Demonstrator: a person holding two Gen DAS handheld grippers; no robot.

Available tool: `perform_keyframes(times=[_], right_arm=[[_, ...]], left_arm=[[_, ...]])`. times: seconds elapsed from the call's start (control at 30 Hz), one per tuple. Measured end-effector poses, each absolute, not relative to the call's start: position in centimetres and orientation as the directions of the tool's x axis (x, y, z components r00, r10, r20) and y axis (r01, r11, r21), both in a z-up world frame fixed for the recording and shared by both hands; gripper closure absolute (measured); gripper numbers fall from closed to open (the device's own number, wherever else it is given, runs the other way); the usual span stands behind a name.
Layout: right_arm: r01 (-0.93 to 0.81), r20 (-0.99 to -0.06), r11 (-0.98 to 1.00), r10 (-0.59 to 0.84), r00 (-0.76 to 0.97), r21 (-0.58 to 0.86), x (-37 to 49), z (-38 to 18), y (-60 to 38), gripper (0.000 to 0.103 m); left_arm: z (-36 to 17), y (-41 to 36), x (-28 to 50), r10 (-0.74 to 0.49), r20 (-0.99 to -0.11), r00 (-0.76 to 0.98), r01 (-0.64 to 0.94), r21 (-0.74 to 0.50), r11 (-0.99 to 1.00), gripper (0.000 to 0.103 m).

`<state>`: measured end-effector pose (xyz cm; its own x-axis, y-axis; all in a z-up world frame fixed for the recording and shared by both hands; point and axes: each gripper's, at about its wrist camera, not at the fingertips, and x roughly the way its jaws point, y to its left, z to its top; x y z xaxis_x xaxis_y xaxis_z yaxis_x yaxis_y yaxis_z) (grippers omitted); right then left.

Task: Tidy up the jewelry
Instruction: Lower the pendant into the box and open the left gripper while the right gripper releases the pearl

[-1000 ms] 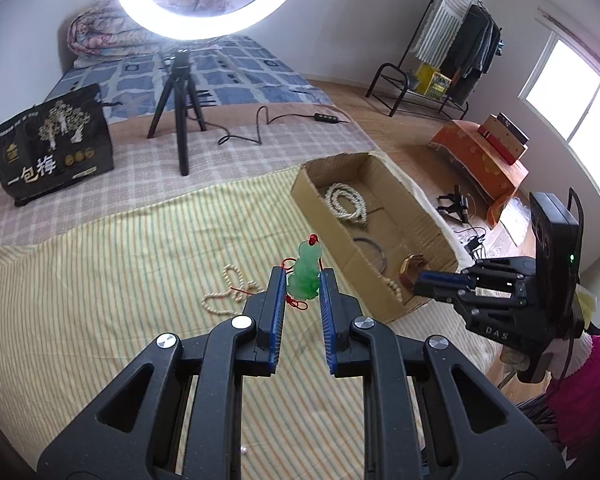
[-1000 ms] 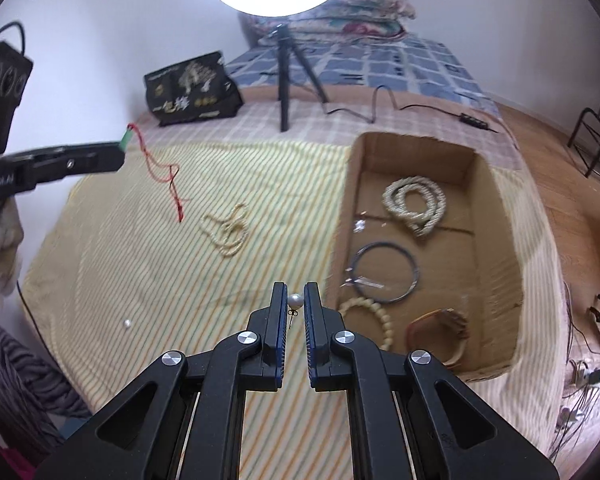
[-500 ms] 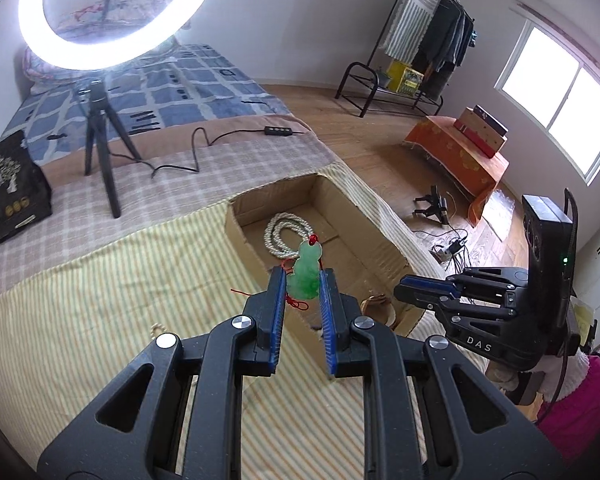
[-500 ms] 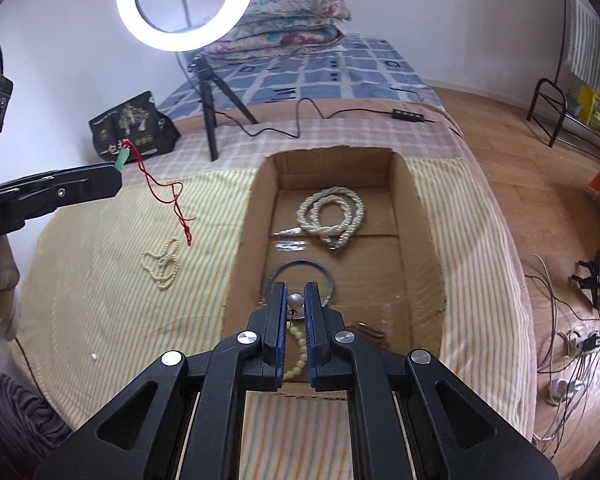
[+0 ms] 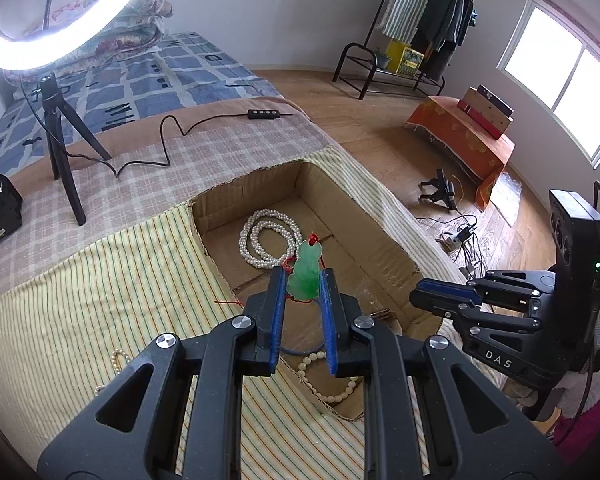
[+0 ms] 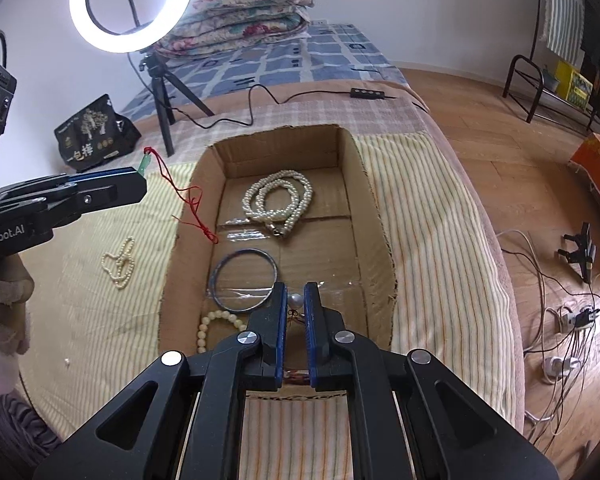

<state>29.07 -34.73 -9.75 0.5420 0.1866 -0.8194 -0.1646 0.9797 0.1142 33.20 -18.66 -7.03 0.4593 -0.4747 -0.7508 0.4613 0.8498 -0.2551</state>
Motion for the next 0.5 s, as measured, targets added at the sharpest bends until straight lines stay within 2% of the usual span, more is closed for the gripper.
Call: perform_keyframes(times=[0.23,0.27,0.33,0.47,0.5], right_arm=[[-0.169,-0.823,0.981,0.170,0.543,0.091,29.10,-9.90,-34.46,0.096],[-0.171,-0.824,0.982,0.166,0.542,0.085,29.08,-9.92,-34.35,0.093],[-0.170,-0.822,0.982,0.161,0.546,0.080,29.02,-9.86,-34.16,0.073],[-0.166,-0.816,0.983,0.156,0.556,0.075,28.87,-9.54,-34.11,0.068],[-0.163,-0.816,0.984,0.152,0.557,0.072,28.87,-9.49,-34.12,0.062]], left_arm=[[-6.99,-18.71,33.20,-0.464,-0.750,0.472,0.459,-0.240,0.855,0.087],[-6.92,-18.62,33.20,-0.461,-0.749,0.475,0.458,-0.237,0.857,0.087],[-6.71,-18.43,33.13,-0.461,-0.747,0.479,0.458,-0.235,0.857,0.088],[-6.35,-18.06,32.96,-0.454,-0.744,0.491,0.458,-0.223,0.861,0.088],[-6.24,-17.92,32.90,-0.453,-0.743,0.493,0.457,-0.221,0.861,0.088]])
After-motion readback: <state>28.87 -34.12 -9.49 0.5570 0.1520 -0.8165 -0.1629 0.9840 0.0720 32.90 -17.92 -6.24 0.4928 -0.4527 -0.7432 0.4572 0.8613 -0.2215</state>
